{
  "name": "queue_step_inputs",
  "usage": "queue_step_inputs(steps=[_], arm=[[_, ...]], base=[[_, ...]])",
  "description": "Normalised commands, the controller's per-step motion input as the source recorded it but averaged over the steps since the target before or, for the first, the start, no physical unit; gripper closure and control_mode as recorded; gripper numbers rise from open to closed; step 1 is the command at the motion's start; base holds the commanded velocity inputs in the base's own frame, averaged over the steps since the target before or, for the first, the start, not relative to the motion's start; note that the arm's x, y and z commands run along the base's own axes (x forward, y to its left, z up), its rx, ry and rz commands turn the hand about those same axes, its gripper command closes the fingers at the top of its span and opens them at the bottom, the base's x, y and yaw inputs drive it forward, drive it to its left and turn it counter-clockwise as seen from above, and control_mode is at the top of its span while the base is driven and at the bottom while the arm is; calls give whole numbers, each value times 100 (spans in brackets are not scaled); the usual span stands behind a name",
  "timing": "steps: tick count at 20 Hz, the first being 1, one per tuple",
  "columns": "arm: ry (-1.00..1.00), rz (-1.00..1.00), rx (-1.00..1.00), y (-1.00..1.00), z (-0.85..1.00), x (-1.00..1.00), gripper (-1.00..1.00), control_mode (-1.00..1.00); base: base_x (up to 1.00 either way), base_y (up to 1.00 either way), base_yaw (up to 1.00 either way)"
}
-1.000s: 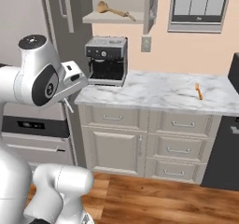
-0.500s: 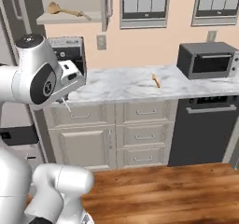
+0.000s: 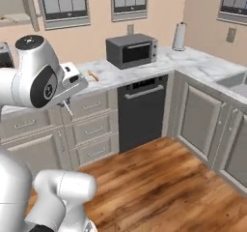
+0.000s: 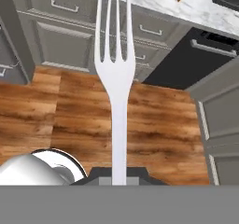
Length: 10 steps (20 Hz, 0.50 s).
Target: Organize the utensils by type. Pick up the wooden spoons from the counter and place them in the open cabinet. Then pick up the metallic utensils from the counter and place them in the open drawer.
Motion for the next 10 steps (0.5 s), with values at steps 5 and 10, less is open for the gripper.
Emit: queue_step_inputs(steps=[5, 10], arm=[[0, 0, 0, 0, 0, 0, 100, 100], [0, 0, 0, 0, 0, 0, 100, 100]], base=[[-47, -10, -66], [-46, -15, -65]])
